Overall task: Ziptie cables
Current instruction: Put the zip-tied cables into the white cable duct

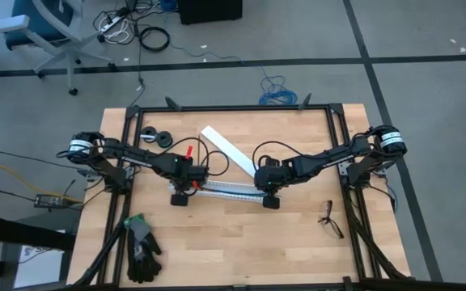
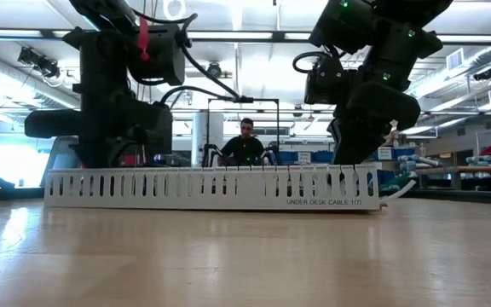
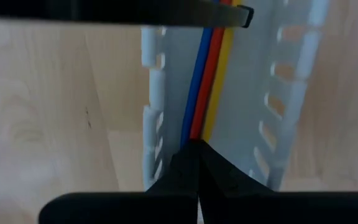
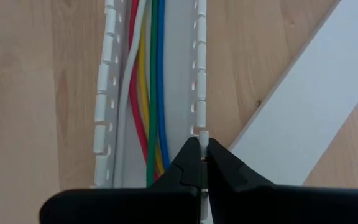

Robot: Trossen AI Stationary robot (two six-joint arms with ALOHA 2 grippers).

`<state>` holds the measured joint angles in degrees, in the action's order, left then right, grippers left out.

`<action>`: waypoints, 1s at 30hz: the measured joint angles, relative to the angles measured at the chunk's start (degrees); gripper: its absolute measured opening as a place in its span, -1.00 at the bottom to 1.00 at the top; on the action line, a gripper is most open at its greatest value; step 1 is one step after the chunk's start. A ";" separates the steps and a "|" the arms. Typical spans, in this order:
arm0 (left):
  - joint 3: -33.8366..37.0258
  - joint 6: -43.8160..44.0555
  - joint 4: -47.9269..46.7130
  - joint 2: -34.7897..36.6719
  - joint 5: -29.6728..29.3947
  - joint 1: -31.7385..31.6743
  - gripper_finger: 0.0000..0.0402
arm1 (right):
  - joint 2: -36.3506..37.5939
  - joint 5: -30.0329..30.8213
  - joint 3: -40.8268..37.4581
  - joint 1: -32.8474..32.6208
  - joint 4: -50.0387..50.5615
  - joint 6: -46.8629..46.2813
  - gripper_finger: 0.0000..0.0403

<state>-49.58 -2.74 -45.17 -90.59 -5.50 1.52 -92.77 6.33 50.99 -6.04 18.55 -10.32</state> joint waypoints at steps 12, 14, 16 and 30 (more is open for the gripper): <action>0.08 1.33 0.11 0.22 1.75 0.02 -0.92 | 0.04 0.11 0.01 0.00 0.18 -0.03 -1.00; 0.11 1.31 1.42 0.22 3.10 0.01 -0.87 | 0.07 0.12 0.01 0.00 0.20 -0.01 -1.00; 0.11 1.30 2.96 0.22 4.11 0.02 -0.82 | 0.07 0.13 0.01 0.00 0.20 -0.01 -1.00; 0.07 1.55 3.61 1.04 5.18 0.04 -0.47 | 0.07 0.09 0.01 0.01 0.09 -0.01 -1.00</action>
<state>-49.52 -1.20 -41.56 -89.55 -0.32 1.56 -92.71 6.42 51.00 -6.04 18.63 -10.33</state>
